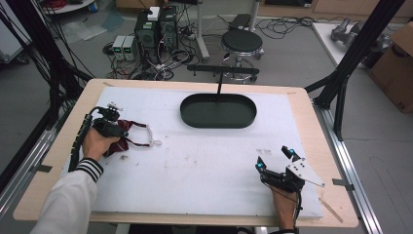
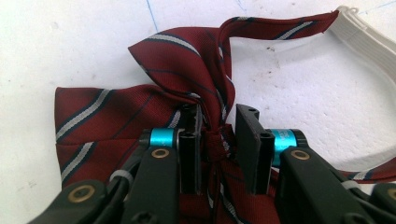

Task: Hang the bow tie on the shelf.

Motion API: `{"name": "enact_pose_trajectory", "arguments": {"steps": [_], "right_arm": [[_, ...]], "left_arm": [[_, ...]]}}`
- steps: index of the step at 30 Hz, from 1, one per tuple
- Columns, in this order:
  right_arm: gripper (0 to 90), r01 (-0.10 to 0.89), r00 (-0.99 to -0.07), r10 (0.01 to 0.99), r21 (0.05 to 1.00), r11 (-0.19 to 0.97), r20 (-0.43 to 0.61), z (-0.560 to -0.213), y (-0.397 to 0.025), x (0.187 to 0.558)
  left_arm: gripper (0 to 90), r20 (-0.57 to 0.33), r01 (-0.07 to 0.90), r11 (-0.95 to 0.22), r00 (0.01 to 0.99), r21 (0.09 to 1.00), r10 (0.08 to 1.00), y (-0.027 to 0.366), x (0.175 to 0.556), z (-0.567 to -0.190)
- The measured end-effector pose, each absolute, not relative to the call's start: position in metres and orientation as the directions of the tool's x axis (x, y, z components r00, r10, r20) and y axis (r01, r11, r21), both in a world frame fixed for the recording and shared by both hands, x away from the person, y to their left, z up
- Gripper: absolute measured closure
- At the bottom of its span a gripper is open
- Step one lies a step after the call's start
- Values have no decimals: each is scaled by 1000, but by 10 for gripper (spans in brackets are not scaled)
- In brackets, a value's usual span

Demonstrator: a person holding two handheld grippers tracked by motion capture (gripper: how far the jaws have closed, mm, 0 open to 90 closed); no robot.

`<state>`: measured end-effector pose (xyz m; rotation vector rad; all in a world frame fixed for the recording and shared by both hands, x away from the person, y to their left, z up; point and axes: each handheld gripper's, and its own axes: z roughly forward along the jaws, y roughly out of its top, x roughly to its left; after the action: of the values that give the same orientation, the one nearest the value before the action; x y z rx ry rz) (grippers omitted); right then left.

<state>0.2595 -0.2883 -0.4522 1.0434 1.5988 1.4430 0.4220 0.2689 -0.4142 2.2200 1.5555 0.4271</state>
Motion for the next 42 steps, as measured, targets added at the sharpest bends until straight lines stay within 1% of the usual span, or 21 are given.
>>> {"name": "enact_pose_trajectory", "arguments": {"steps": [5,8,12,16,20,22,23,26,28,30,33,37,38,42], "right_arm": [[36,95,-403,915,995,40,1,-452,-288,260],[36,95,-403,915,995,40,2,-452,-288,259],[36,94,-404,915,995,39,2,-452,-288,260],[36,96,-404,915,995,41,2,-452,-288,259],[36,96,-403,915,995,42,0,-452,-288,259],[36,95,-403,915,994,43,-1,-452,-288,259],[36,95,-403,915,994,43,-1,-452,-288,259],[36,95,-404,915,994,47,-4,-452,-288,259],[36,96,-404,915,994,46,-3,-452,-287,259],[36,94,-404,915,994,47,-5,-452,-288,259],[36,95,-404,915,994,46,-4,-452,-288,259],[36,95,-405,914,994,47,-5,-452,-288,259],[36,94,-405,914,994,46,-4,-452,-288,259],[36,95,-405,914,994,45,-3,-452,-288,259]], "left_arm": [[734,20,820,-302,335,486,942,269,422,-414],[737,35,810,-319,348,493,937,269,421,-413],[739,26,793,-310,349,524,937,269,419,-412],[740,44,767,-318,355,558,934,269,416,-408],[741,40,748,-306,351,589,936,271,414,-406],[741,31,723,-292,351,626,936,273,411,-402],[741,31,723,-292,351,626,936,273,411,-402],[740,32,682,-289,363,672,931,274,410,-399],[740,7,654,-265,369,708,929,274,409,-396],[740,7,616,-261,383,743,924,273,407,-392],[741,-4,596,-249,390,764,921,272,406,-390],[743,-31,537,-227,428,813,903,273,403,-386],[744,-31,537,-227,428,813,903,273,403,-386],[744,-43,486,-199,443,851,895,270,401,-382]]}}
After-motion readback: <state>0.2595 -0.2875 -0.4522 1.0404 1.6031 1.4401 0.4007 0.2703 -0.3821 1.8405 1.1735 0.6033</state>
